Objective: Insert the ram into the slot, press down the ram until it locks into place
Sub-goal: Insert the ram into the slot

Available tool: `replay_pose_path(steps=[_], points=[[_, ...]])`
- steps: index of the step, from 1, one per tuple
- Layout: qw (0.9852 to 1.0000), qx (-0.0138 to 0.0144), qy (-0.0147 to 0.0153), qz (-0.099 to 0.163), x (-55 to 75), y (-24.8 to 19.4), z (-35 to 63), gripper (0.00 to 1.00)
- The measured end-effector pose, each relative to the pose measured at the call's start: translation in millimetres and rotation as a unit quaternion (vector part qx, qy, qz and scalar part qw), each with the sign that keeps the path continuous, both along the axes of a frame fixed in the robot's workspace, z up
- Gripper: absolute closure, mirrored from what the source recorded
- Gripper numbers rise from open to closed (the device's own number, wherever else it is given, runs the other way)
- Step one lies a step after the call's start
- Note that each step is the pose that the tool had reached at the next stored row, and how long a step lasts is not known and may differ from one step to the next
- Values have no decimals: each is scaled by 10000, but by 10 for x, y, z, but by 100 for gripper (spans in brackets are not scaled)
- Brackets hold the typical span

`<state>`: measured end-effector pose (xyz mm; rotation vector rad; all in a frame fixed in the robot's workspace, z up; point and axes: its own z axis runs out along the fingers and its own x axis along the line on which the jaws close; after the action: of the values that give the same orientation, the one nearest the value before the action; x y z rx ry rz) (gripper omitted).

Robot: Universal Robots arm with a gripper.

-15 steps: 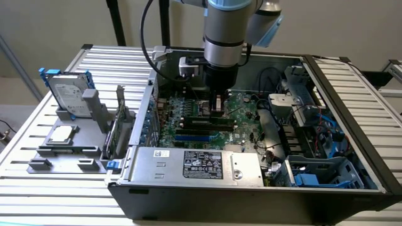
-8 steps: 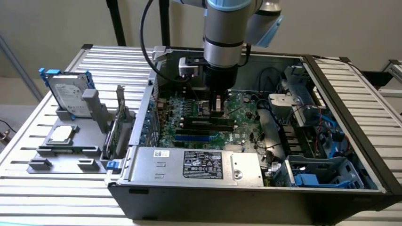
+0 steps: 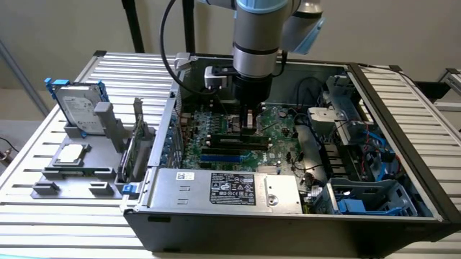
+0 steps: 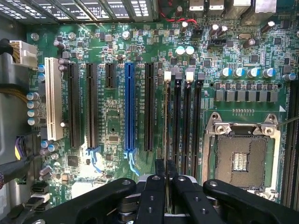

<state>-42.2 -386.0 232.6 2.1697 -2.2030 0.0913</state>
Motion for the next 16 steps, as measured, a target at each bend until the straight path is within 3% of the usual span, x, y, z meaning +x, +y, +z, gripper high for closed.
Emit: replay_pose_path(steps=[16], points=[[10000, 0, -21, -38, -12, 6, -16, 87]])
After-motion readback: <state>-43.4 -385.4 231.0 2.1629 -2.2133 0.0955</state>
